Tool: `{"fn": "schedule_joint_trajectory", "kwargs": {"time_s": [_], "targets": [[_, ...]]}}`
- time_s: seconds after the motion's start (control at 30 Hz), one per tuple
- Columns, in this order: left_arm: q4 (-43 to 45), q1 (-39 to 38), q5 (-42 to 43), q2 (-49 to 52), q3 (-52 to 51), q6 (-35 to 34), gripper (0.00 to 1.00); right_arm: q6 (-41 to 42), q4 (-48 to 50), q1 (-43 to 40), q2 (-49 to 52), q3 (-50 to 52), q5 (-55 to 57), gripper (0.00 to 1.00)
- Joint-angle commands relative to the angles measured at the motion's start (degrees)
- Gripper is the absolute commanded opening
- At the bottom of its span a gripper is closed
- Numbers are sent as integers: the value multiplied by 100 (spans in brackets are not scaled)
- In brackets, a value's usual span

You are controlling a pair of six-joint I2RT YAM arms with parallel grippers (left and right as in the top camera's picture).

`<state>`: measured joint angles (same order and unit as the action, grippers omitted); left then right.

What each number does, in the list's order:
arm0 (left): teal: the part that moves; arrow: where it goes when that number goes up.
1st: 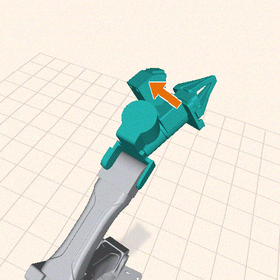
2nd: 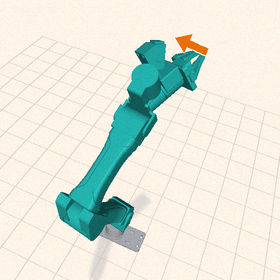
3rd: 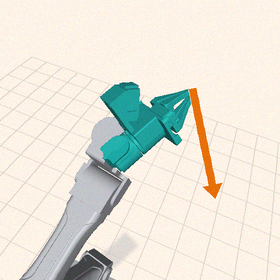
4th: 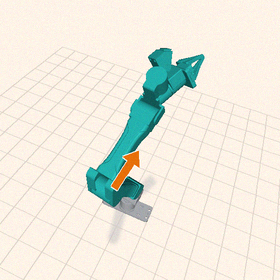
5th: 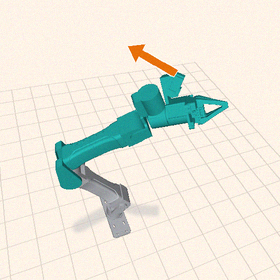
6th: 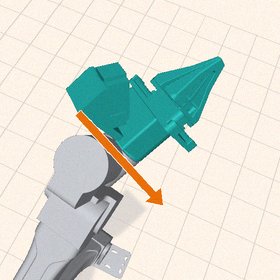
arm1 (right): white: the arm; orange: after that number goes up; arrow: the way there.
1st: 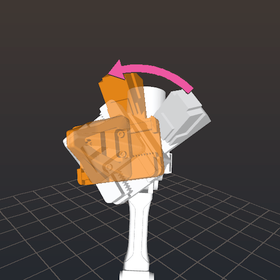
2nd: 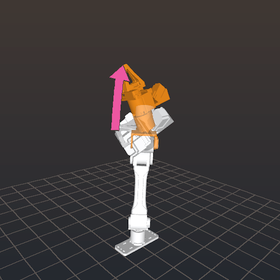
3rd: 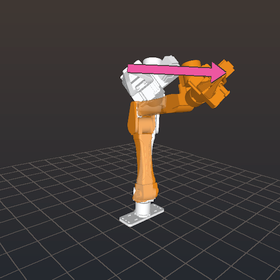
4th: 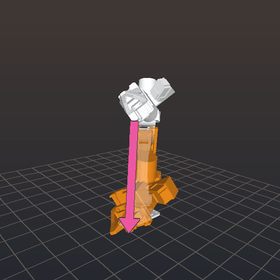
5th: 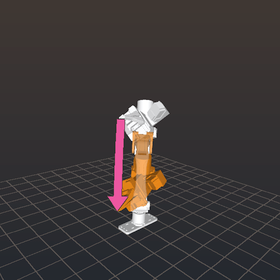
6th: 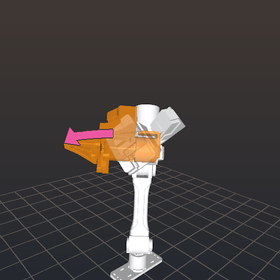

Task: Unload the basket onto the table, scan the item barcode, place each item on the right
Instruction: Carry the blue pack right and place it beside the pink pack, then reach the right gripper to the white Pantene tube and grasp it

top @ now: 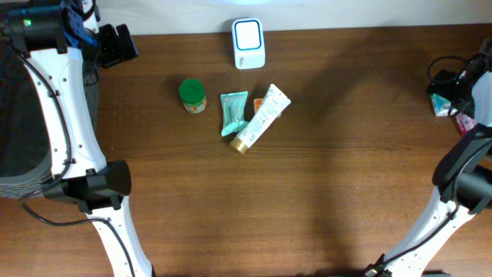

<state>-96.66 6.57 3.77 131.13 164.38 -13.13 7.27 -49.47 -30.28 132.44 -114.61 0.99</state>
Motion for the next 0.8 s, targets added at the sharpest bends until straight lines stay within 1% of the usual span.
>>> {"fn": "schedule_joint_trajectory", "kwargs": {"time_s": [0.0, 0.1, 0.13, 0.2, 0.27, 0.3, 0.37, 0.4, 0.47, 0.5, 0.53, 0.6, 0.63, 0.77], "targets": [[-4, 20, -59, -203, 68, -11, 99, 7, -17, 79, -177, 22, -907, 99], [-4, 20, -59, -203, 68, -11, 99, 7, -11, 339, -514, 15, -2339, 99], [-4, 20, -59, -203, 68, -11, 99, 9, -70, 509, -568, 15, -3193, 99], [-4, 20, -59, -203, 68, -11, 99, 9, -442, 835, -560, 17, -4356, 99], [-4, 20, -59, -203, 68, -11, 99, 7, -946, 1207, -557, 17, -4636, 97], [-4, 20, -59, -203, 68, -11, 99, 4, -1239, 1471, -555, 20, -4623, 92], [-4, 20, -59, -203, 68, -11, 99, 7, -1727, 2369, -540, 20, -4120, 85], [-4, 20, -59, -203, 68, -11, 99, 9, -1768, 2739, -540, 20, -3888, 80], [-4, 20, -59, -203, 68, -11, 99, 138, -1755, 3401, -538, 20, -3432, 76], [-4, 20, -59, -203, 68, -11, 99, 815, -1670, 4000, -538, 20, -2656, 75], [-4, 20, -59, -203, 68, -11, 99, 1226, -1631, 4238, -538, 20, -2188, 73], [-4, 20, -59, -203, 68, -11, 99, 2455, -1633, 4852, -538, 20, -647, 72], [-4, 20, -59, -203, 68, -11, 99, 2859, -1635, 5093, -538, 20, -138, 73], [-4, 20, -59, -203, 68, -11, 99, 4203, -1613, 5862, -505, 20, 1143, 73]]}}
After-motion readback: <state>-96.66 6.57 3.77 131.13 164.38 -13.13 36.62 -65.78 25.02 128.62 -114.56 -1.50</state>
